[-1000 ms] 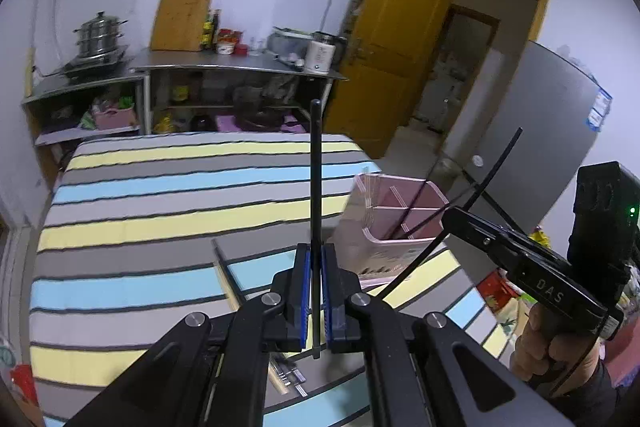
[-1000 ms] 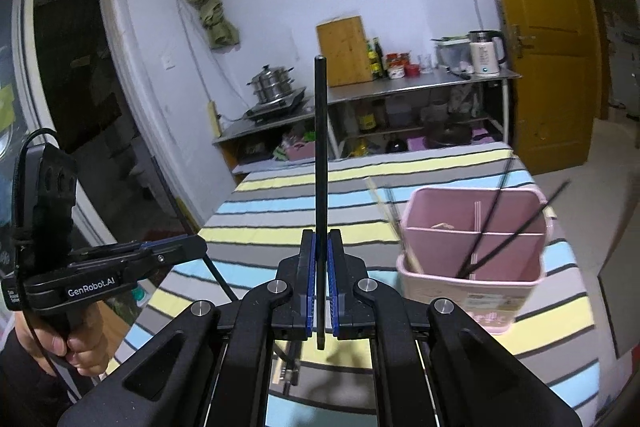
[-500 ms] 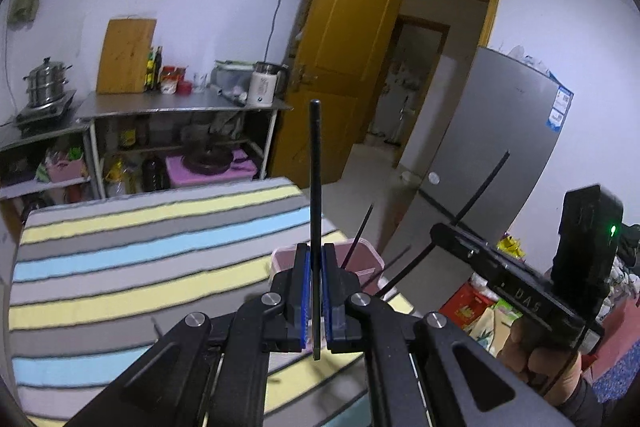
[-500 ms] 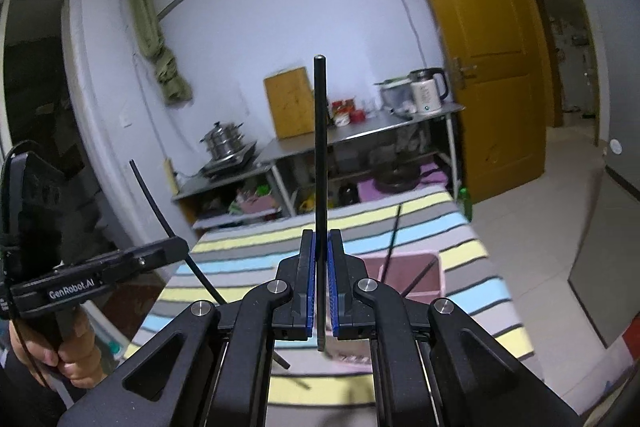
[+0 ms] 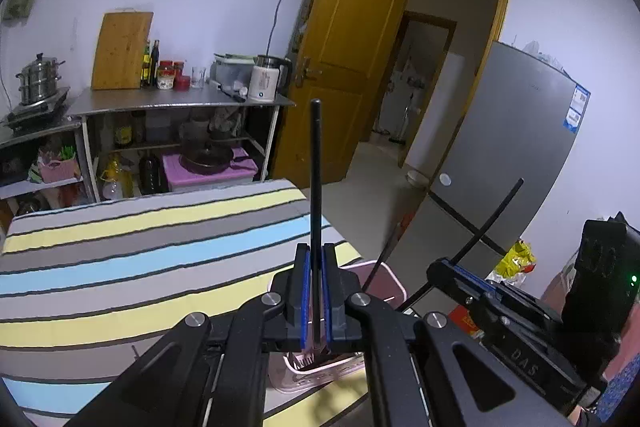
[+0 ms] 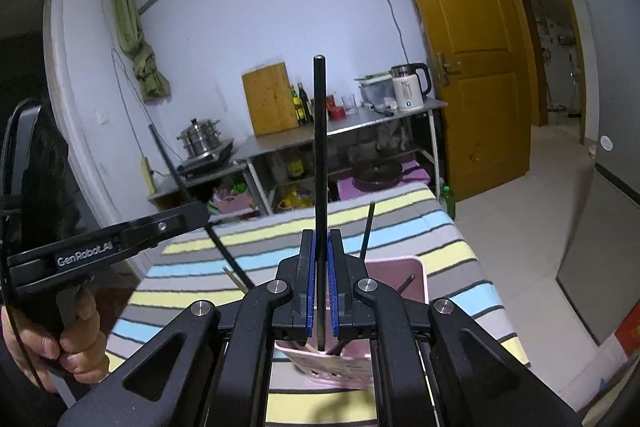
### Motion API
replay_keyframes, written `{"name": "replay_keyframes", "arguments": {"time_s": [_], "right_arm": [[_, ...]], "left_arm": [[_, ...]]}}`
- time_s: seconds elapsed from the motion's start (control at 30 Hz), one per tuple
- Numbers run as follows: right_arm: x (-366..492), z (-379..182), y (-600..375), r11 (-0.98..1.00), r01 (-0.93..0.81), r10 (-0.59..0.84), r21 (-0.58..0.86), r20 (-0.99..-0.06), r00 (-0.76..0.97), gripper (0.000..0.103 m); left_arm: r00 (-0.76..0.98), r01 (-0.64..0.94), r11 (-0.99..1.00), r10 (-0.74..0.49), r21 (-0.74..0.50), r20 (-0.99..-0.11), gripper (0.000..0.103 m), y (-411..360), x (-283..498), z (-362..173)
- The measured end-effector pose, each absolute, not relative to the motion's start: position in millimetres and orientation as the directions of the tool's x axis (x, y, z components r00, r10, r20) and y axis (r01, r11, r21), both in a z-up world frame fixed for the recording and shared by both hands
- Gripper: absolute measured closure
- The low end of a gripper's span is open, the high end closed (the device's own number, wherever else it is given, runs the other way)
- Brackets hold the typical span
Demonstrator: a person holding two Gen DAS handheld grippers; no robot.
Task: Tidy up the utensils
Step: 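Lift both black chopsticks and carry them above the pink holder, then lower both chopsticks into the pink holder and open both tools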
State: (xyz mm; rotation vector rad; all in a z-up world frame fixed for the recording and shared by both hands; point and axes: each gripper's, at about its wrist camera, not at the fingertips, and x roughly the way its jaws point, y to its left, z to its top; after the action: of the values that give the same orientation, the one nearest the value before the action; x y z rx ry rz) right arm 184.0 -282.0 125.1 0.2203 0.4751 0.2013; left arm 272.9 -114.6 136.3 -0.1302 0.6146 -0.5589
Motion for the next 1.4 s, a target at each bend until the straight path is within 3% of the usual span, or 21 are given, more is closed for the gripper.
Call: {"name": "replay_keyframes", "arguments": {"time_s": [0.57, 0.7, 0.8, 1.03, 1.4], "right_arm": [[206, 78, -266, 0.962, -0.142, 0.250, 0.232, -0.551, 0.796, 0.096], [206, 75, -269, 0.963, -0.134, 0.248, 0.236, -0.569, 0.784, 0.095], [202, 78, -270, 0.965, -0.123, 0.236, 0.231, -0.564, 0.792, 0.087], [189, 86, -280, 0.966, -0.089, 0.211, 0.241, -0.548, 0.809, 0.081], [160, 96, -293, 0.968, -0.043, 0.172, 0.248, -0.527, 0.832, 0.080]], "left_arm": [[0.623, 0.457, 0.857, -0.498, -0.236, -0.603, 0.098, -126, 289, 83], [0.621, 0.459, 0.854, -0.505, -0.244, -0.600, 0.092, -122, 285, 85], [0.628, 0.464, 0.848, -0.519, -0.258, -0.580, 0.089, -116, 278, 91], [0.661, 0.454, 0.853, -0.516, -0.257, -0.545, 0.089, -95, 254, 105], [0.706, 0.380, 0.890, -0.455, -0.251, -0.543, 0.088, -49, 218, 104]]}}
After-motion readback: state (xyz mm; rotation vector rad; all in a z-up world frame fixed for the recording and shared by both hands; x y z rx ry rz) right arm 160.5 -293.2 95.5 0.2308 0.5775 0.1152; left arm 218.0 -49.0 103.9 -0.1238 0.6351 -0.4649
